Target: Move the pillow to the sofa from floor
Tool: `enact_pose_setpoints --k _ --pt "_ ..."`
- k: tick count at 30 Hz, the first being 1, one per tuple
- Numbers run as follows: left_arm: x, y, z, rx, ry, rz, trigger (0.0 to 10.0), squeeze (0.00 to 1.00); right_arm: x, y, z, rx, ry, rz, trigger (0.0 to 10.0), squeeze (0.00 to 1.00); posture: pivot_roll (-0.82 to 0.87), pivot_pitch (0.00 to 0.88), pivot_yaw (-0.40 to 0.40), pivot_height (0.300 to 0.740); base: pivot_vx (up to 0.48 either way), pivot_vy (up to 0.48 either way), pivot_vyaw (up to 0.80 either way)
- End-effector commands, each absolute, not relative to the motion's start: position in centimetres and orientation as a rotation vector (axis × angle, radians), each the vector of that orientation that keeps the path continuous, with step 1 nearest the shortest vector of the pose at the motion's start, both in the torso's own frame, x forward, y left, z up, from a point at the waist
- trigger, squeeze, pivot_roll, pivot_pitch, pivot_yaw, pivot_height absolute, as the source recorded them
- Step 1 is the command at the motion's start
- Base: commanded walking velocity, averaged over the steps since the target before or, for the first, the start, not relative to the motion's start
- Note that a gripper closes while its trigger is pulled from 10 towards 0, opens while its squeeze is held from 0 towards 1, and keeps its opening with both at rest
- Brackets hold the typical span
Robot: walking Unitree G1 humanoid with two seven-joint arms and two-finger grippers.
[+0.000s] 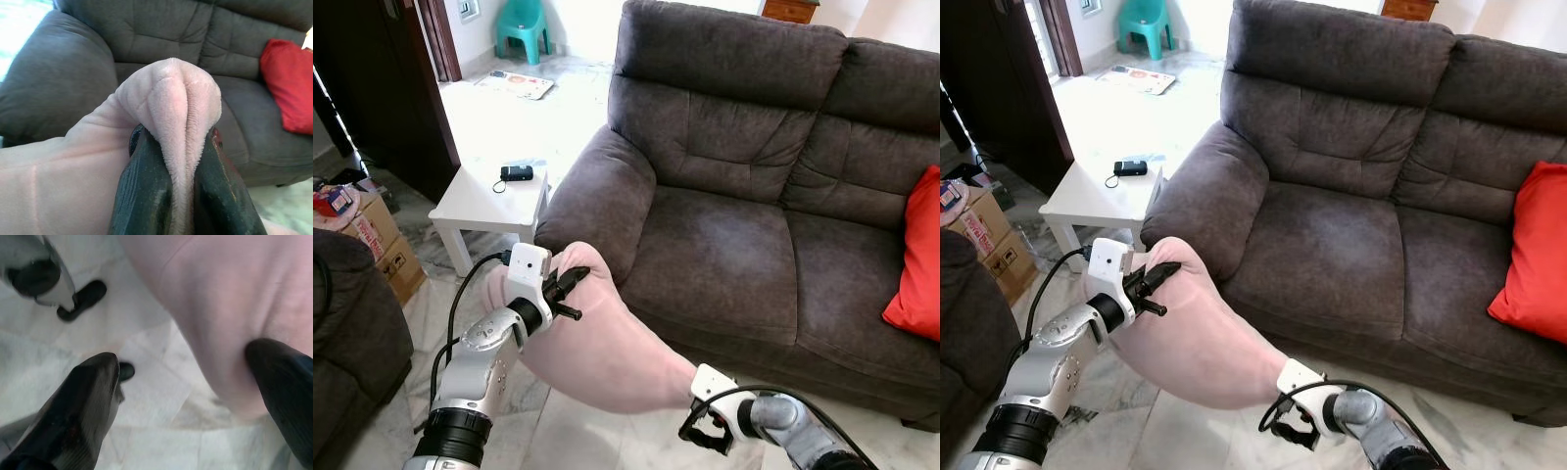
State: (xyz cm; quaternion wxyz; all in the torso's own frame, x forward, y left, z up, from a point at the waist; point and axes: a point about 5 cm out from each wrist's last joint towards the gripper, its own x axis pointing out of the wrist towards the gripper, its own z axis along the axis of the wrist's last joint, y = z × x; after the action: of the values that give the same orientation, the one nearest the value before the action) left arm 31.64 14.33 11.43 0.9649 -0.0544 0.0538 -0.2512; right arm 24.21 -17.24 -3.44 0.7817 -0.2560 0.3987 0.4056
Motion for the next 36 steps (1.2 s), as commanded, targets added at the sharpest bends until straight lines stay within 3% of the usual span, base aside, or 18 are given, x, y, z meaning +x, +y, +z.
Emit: enact_pose_setpoints --k 1,6,7,11,20,36 --pt "32.4 13.7 15.5 -0.140 -0.061 -0.544 10.0 0.00 23.7 -17.7 -4.1 -0.597 0.934 0.866 10.0 0.00 0.11 0.000 -0.100 0.740 0.000 0.000 0.00" --pt "32.5 14.0 16.6 -0.205 -0.096 -0.536 10.0 0.00 23.6 -18.7 -4.8 -0.779 0.955 0.749 10.0 0.00 0.12 0.000 -0.108 0.740 0.000 0.000 0.00" --pt "32.5 14.0 16.8 -0.206 -0.099 -0.541 10.0 0.00 24.4 -18.6 -4.4 -0.792 0.878 0.666 10.0 0.00 0.12 0.000 -0.108 0.740 0.000 0.000 0.00" --pt "32.4 14.1 16.6 -0.195 -0.090 -0.543 10.0 0.00 26.0 -17.6 -3.3 -0.602 0.765 0.523 10.0 0.00 0.12 0.000 -0.105 0.740 0.000 0.000 0.00" --pt "32.3 13.8 16.3 -0.196 -0.070 -0.555 10.0 0.00 27.4 -18.1 -2.1 -0.548 0.666 0.420 10.0 0.00 0.12 0.000 -0.105 0.740 0.000 0.000 0.00" --pt "32.3 13.8 16.4 -0.197 -0.066 -0.559 10.0 0.00 24.8 -16.4 -4.2 -0.485 0.795 0.588 10.0 0.00 0.12 0.000 -0.103 0.740 0.000 0.000 0.00"
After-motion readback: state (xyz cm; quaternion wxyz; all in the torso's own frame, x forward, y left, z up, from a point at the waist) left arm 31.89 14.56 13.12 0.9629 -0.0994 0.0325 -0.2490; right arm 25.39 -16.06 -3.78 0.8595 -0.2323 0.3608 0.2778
